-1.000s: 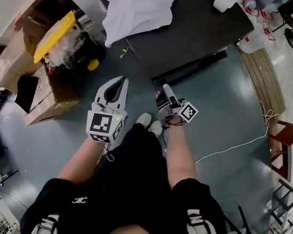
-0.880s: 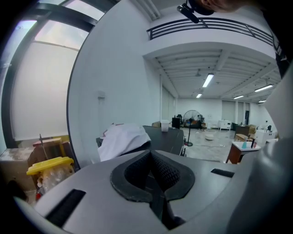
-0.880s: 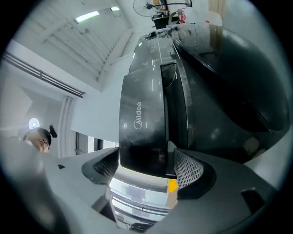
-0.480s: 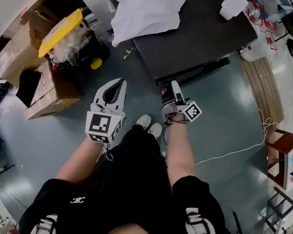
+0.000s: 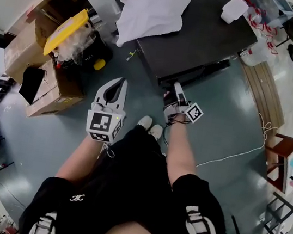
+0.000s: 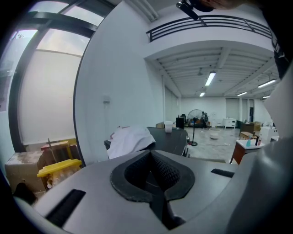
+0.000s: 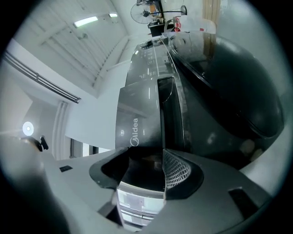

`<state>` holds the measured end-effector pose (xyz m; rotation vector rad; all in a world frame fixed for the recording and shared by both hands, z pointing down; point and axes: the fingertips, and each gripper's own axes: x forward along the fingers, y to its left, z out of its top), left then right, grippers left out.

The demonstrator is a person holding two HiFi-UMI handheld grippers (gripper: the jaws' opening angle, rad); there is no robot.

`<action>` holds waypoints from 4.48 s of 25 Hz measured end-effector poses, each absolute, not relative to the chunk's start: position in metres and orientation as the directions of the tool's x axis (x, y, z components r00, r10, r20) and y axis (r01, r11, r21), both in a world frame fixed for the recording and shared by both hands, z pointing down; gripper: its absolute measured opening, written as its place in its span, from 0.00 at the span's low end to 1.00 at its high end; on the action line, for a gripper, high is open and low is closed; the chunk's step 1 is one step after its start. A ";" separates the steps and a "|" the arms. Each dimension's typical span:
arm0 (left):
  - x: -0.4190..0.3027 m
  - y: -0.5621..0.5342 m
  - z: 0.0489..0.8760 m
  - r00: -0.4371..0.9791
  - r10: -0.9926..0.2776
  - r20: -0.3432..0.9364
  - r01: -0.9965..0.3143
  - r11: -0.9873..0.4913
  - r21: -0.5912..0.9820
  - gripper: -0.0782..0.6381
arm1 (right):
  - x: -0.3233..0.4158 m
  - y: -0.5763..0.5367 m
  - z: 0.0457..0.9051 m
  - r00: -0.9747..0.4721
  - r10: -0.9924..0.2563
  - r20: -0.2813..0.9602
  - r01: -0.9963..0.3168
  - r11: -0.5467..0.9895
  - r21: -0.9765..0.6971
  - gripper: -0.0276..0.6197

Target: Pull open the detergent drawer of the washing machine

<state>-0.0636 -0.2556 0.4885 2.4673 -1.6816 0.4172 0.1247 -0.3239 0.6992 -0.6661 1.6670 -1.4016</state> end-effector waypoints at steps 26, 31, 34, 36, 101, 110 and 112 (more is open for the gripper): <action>0.001 -0.256 0.487 0.466 -0.837 0.287 -0.864 -0.500 -0.054 0.11 | 0.174 -0.255 0.705 -0.507 -0.819 -0.268 0.133 0.234 -0.963 0.36; 0.024 -0.259 0.483 0.510 -0.815 0.277 -0.837 -0.544 -0.058 0.11 | 0.187 -0.237 0.704 -0.510 -0.816 -0.271 0.127 0.240 -0.962 0.35; 0.034 -0.258 0.481 0.529 -0.804 0.270 -0.825 -0.562 -0.059 0.11 | 0.194 -0.228 0.703 -0.511 -0.816 -0.271 0.122 0.243 -0.962 0.34; 0.039 -0.258 0.479 0.539 -0.800 0.263 -0.818 -0.572 -0.062 0.11 | 0.198 -0.222 0.703 -0.504 -0.818 -0.276 0.125 0.247 -0.961 0.34; 0.074 -0.240 0.499 0.644 -0.707 0.293 -0.729 -0.683 -0.044 0.11 | 0.272 -0.158 0.695 -0.376 -0.926 -0.024 -0.311 0.151 -0.938 0.05; 0.092 -0.242 0.479 0.693 -0.685 0.224 -0.701 -0.713 -0.012 0.11 | 0.344 -0.184 0.563 0.039 -0.995 0.096 -0.810 -0.088 -0.580 0.05; 0.096 -0.244 0.472 0.702 -0.681 0.210 -0.695 -0.719 -0.005 0.11 | 0.351 -0.185 0.531 0.123 -0.987 0.101 -0.880 -0.156 -0.449 0.05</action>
